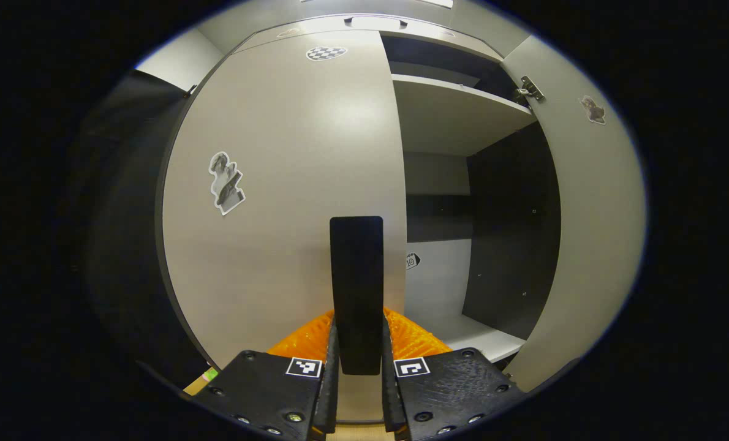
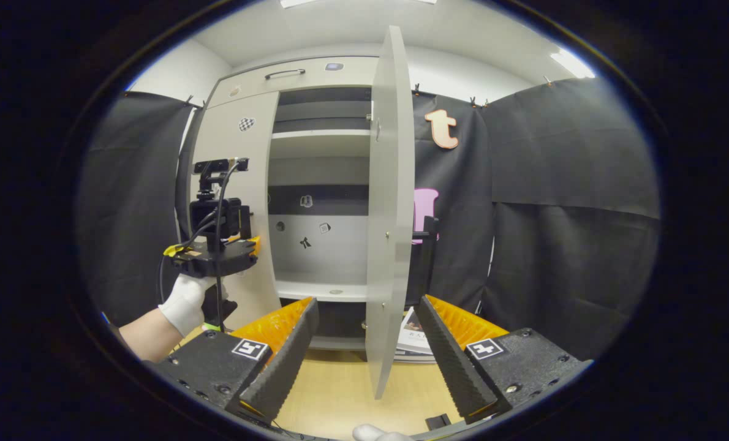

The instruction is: Open the right door of the double-door shoe cabinet with the right hand, and open the left door with the left hand.

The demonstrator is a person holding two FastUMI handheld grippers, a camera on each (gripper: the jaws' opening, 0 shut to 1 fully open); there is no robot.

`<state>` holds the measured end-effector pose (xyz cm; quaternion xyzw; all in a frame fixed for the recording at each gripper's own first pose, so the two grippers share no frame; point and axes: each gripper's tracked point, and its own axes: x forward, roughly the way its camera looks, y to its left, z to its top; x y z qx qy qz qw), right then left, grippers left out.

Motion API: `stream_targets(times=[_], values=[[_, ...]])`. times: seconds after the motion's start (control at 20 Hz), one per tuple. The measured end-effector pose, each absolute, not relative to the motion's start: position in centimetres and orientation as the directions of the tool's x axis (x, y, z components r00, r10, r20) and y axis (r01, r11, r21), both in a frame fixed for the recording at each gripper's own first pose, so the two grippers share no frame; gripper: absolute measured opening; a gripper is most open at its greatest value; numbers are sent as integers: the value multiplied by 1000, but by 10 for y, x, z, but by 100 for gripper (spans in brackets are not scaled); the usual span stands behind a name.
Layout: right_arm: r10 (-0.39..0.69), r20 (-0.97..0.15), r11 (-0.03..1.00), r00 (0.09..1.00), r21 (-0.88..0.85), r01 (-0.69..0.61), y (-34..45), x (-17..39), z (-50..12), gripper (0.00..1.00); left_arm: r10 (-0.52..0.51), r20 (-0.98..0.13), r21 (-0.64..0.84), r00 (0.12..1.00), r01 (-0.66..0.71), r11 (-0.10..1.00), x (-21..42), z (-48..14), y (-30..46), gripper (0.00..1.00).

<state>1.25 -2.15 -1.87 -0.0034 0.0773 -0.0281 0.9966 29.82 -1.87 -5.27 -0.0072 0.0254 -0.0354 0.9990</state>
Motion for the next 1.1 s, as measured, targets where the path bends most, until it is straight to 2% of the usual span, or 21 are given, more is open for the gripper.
stream_targets(times=[0.25,0.7,1.1], values=[[-40,-140,999,989,-6,39,-18,3,-14,100,-79,-57,-8,995,79,997,298,-54,-18,5],[4,-136,1000,991,5,-3,-10,-21,-16,100,-109,-69,-10,992,109,994,271,-50,-16,5],[85,-139,996,987,20,-83,11,-39,-25,100,-106,-71,6,992,107,994,229,-46,5,5]])
